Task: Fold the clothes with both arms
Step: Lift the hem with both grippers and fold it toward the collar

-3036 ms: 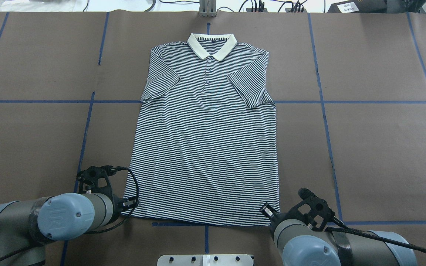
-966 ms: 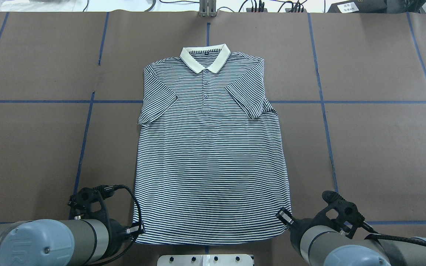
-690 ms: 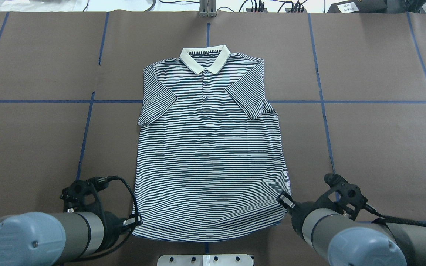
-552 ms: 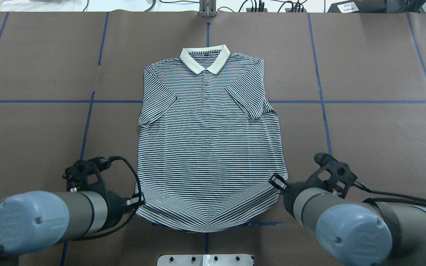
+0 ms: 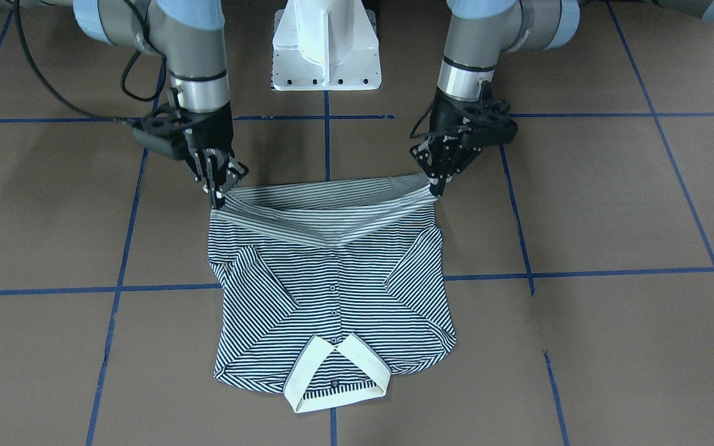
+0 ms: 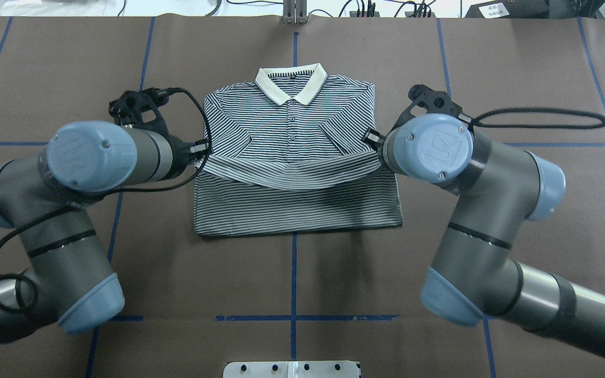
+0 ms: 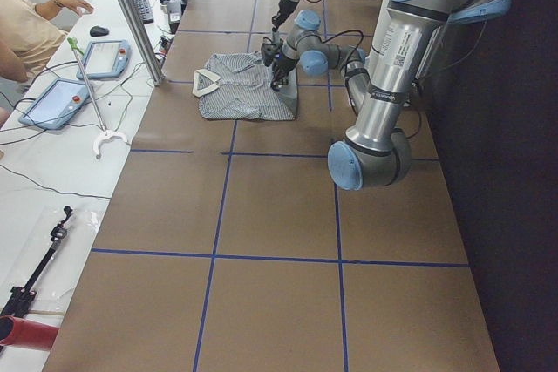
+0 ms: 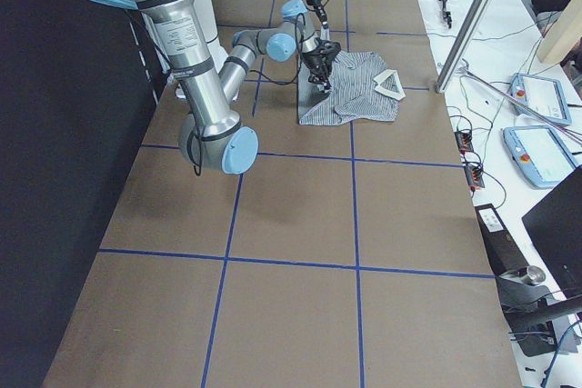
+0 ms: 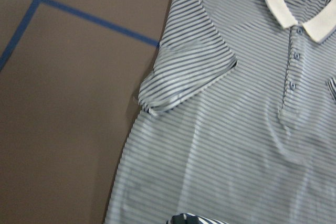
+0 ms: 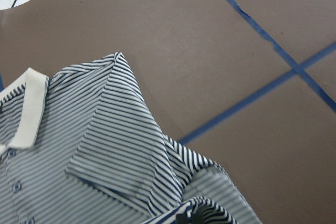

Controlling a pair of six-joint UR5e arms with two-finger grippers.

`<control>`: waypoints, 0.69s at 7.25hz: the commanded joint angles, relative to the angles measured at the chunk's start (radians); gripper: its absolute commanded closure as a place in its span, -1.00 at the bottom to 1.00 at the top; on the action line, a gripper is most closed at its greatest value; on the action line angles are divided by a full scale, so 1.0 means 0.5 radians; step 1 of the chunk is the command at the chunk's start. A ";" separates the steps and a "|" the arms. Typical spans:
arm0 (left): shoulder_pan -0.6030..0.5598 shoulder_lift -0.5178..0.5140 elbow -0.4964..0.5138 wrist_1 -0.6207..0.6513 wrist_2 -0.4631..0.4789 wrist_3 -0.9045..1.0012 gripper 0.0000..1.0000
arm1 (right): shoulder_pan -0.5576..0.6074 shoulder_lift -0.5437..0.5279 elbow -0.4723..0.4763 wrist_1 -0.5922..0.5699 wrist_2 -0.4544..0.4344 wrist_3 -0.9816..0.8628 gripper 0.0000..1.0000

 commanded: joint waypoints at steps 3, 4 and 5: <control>-0.227 -0.201 0.903 -0.681 0.018 0.220 1.00 | 0.338 0.489 -1.300 0.819 0.251 -0.099 1.00; -0.230 -0.238 1.047 -0.798 0.021 0.232 1.00 | 0.374 0.493 -1.354 0.845 0.257 -0.099 1.00; -0.230 -0.244 1.067 -0.826 0.021 0.235 1.00 | 0.390 0.517 -1.366 0.848 0.269 -0.099 1.00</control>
